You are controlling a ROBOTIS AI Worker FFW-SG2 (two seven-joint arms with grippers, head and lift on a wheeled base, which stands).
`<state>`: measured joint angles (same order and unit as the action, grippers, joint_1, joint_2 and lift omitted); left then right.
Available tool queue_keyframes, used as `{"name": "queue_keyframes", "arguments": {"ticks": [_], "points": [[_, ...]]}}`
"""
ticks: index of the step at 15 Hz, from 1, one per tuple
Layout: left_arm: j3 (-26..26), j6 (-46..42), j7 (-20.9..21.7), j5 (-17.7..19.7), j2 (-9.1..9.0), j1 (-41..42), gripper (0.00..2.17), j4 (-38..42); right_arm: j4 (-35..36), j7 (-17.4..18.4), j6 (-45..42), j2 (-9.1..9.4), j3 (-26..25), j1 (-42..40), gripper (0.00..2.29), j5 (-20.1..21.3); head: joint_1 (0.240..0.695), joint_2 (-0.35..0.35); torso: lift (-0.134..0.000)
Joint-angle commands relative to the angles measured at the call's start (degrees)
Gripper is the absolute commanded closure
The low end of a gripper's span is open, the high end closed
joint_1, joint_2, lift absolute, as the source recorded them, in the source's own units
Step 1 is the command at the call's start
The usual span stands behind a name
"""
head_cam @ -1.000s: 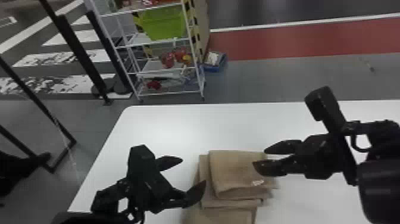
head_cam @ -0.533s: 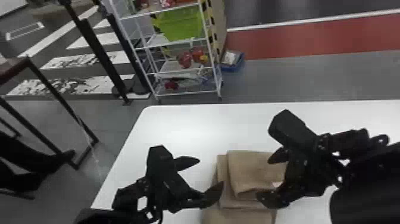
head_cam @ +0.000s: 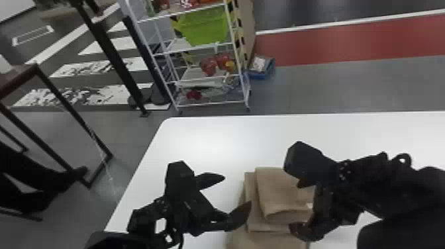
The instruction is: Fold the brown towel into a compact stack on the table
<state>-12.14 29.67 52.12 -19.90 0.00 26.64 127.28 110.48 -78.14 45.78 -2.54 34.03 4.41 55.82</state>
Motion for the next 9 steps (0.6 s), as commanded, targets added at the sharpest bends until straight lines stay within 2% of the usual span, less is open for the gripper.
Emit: {"name": "queue_keyframes", "arguments": {"ticks": [1, 7, 9], "points": [[-0.2, 0.0, 0.0, 0.0, -0.15, 0.1, 0.07, 0.0, -0.2, -0.2, -2.2, -0.8, 0.2, -0.2, 0.15, 0.7, 0.695, 0.35, -0.119], [-0.1, 0.0, -0.1, 0.0, -0.15, 0.0, 0.07, -0.3, -3.9, -0.2, -8.2, -1.86, 4.1, -0.5, 0.15, 6.8, 0.695, 0.35, -0.119], [-0.1, 0.0, -0.2, 0.0, -0.15, 0.0, 0.07, -0.5, -4.8, -0.2, -8.9, -1.59, 4.5, -0.4, 0.15, 7.5, 0.695, 0.35, -0.119]]}}
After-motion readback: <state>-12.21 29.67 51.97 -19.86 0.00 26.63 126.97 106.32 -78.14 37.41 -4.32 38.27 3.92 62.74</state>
